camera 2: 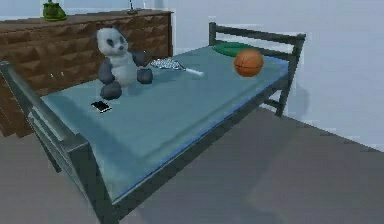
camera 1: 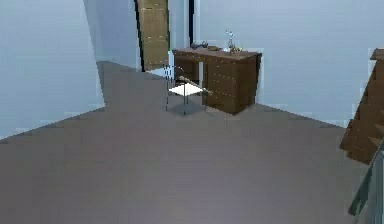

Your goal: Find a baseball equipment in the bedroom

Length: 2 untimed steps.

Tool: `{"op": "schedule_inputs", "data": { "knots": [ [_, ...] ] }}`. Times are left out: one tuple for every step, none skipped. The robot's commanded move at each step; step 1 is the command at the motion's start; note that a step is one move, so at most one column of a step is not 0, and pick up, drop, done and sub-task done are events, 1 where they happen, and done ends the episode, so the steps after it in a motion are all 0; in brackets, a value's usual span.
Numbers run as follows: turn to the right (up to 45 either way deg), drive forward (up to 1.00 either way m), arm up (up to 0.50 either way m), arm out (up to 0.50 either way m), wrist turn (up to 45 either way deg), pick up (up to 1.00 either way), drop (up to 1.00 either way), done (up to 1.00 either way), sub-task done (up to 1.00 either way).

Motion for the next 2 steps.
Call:
{"op": "schedule_inputs", "data": {
  "knots": [
    [0.0,0.50,0.00,0.00,0.0,0.00,0.00,0.00,0.00],
    [21.0,0.00,0.00,0.00,0.0,0.00,0.00,0.00,0.00]
  ]
}}
